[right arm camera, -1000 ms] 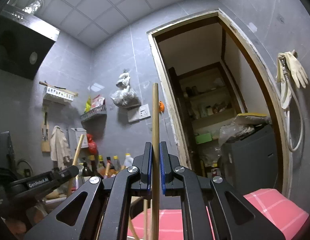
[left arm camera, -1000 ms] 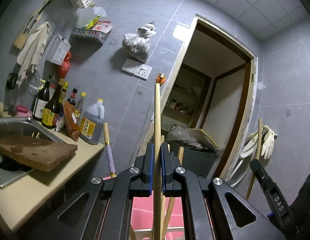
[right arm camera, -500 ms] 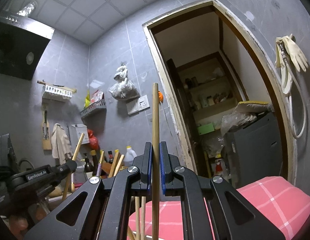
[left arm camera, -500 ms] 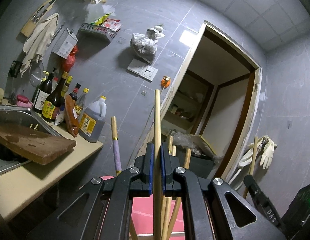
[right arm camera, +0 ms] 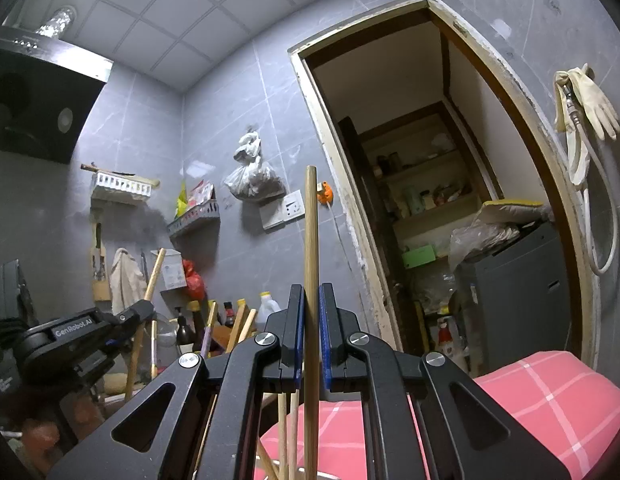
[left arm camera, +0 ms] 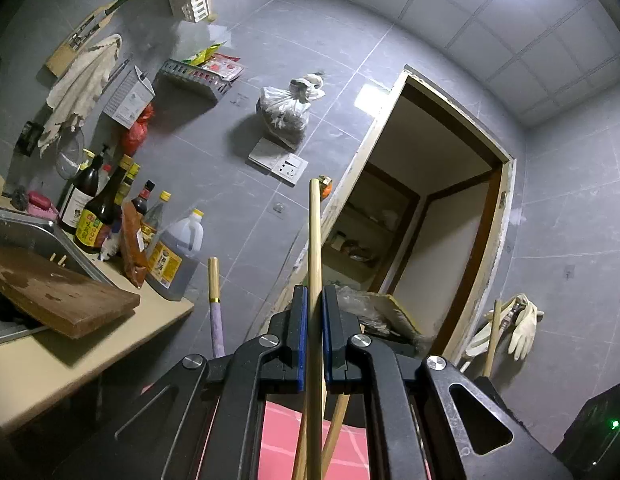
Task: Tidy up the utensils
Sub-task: 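Lower both chopsticks into the white holder and open both grippers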
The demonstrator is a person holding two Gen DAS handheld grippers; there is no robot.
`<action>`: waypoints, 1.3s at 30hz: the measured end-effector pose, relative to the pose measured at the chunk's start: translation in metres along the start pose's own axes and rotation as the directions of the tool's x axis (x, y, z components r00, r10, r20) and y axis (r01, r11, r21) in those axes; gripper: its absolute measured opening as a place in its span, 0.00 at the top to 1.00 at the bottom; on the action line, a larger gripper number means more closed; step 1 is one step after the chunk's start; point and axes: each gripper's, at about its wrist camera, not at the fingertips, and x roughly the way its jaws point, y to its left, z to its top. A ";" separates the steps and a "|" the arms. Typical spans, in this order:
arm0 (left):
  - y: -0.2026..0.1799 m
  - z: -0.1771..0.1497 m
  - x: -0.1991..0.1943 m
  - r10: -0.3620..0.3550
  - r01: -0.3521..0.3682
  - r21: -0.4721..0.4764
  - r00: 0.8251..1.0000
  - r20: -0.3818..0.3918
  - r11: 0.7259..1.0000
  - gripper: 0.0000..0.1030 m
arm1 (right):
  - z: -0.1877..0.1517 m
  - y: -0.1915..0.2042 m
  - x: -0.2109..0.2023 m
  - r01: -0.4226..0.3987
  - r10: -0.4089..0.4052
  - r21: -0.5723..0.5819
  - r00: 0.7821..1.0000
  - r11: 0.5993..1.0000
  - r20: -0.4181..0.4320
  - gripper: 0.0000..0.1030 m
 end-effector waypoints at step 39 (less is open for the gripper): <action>-0.036 -0.075 -0.013 0.082 -0.081 0.237 0.997 0.005 0.968 0.95 | -0.029 0.010 -0.001 -0.029 0.025 -0.051 0.996 0.998 -0.084 0.94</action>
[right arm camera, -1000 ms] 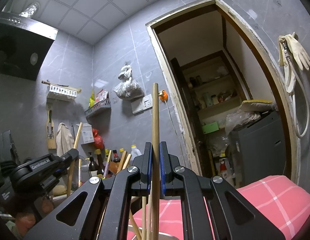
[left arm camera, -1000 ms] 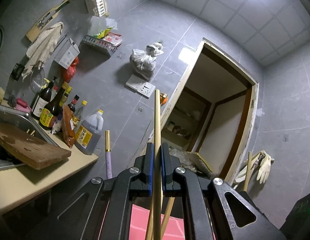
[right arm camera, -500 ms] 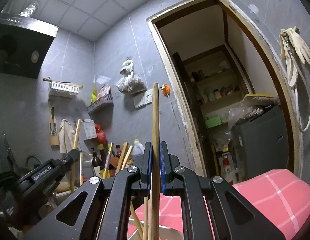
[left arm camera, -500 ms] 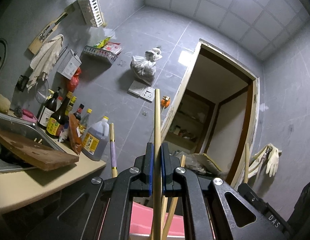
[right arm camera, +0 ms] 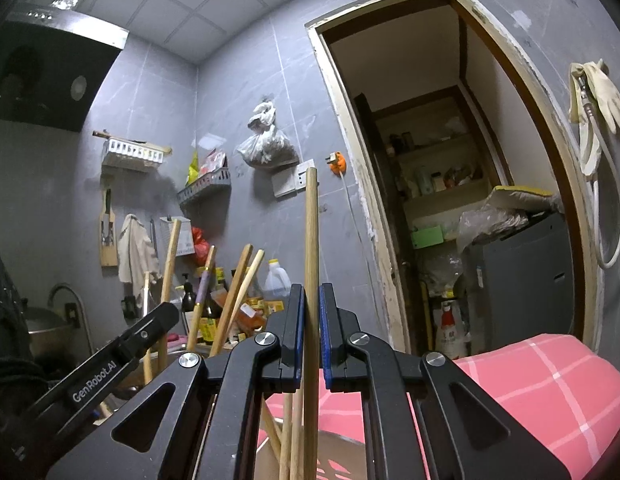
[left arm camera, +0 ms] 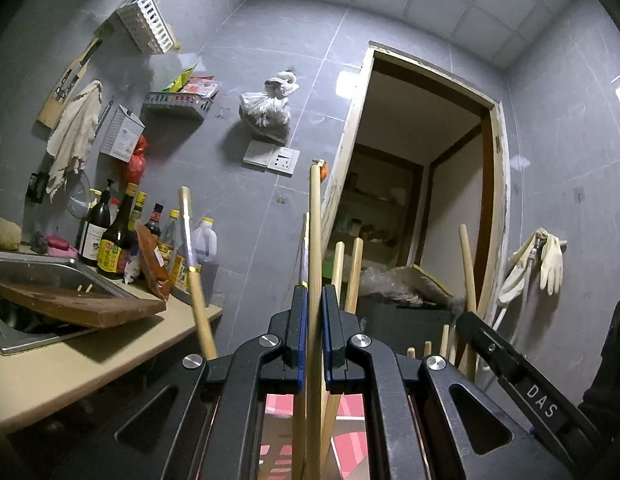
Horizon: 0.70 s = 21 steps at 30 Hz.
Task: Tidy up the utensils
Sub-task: 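Lower both chopsticks into the white holder and open both grippers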
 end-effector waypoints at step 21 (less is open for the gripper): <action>-0.004 -0.009 0.005 0.032 -0.032 0.031 0.999 0.009 0.999 0.95 | -0.008 0.003 0.001 0.011 -0.010 -0.032 1.000 0.999 0.028 0.94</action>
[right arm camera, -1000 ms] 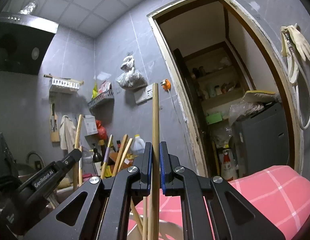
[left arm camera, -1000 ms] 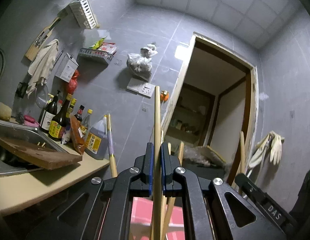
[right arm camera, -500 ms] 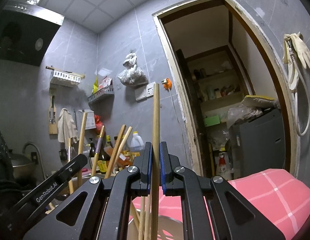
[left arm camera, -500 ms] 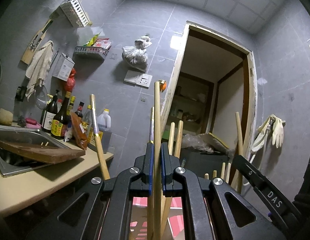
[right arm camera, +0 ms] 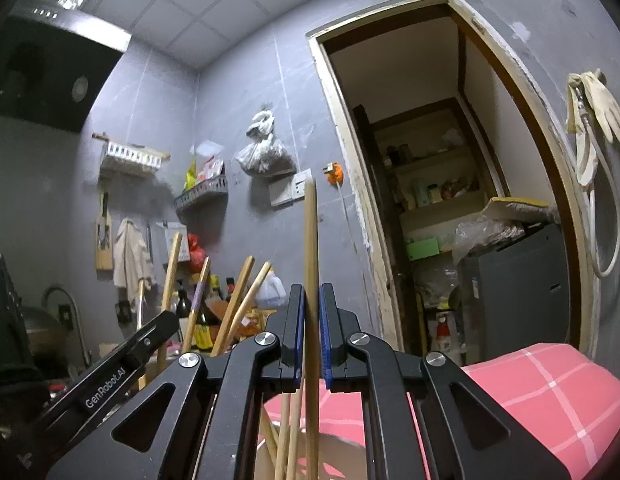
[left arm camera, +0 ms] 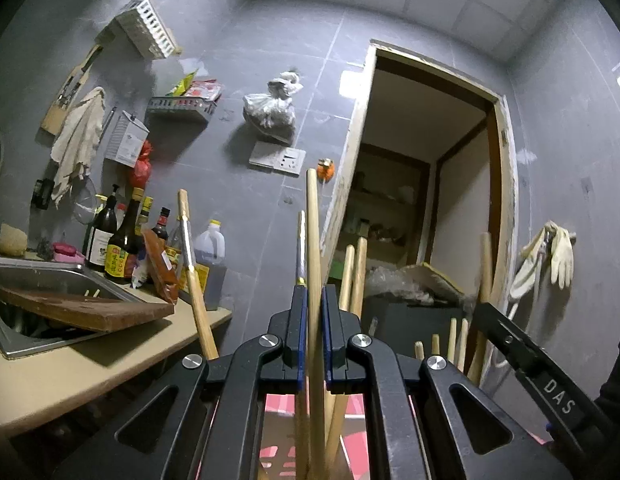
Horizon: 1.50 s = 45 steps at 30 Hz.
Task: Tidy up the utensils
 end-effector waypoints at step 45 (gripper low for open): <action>-0.018 0.026 -0.037 -0.040 0.058 0.046 0.944 -0.328 0.997 0.32 | 0.039 -0.007 -0.070 0.128 -0.129 -0.016 0.981 0.992 -0.145 0.48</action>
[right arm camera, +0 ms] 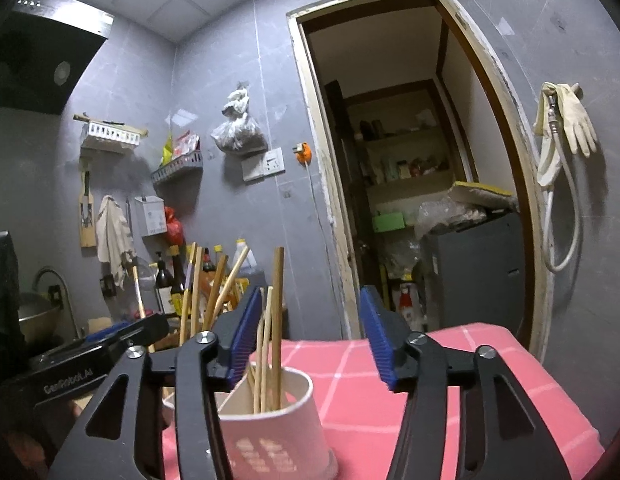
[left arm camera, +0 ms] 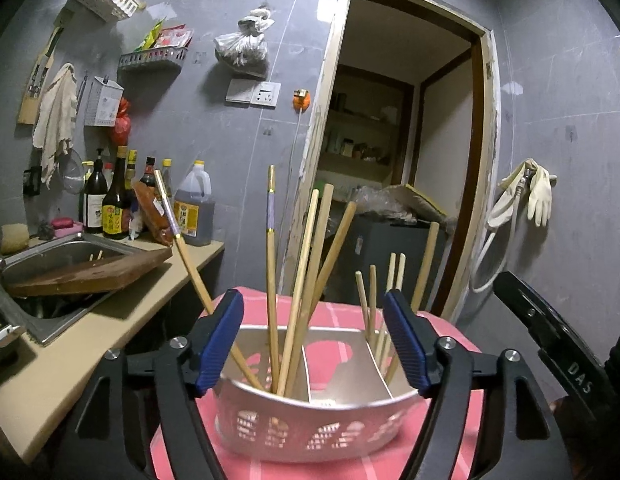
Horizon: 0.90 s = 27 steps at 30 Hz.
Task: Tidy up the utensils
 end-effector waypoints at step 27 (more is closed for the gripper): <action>-0.008 -0.057 -0.123 0.021 -0.010 0.069 0.987 -0.161 0.998 0.07 | -0.015 0.028 -0.138 0.104 -0.119 -0.073 0.964 0.992 -0.239 0.00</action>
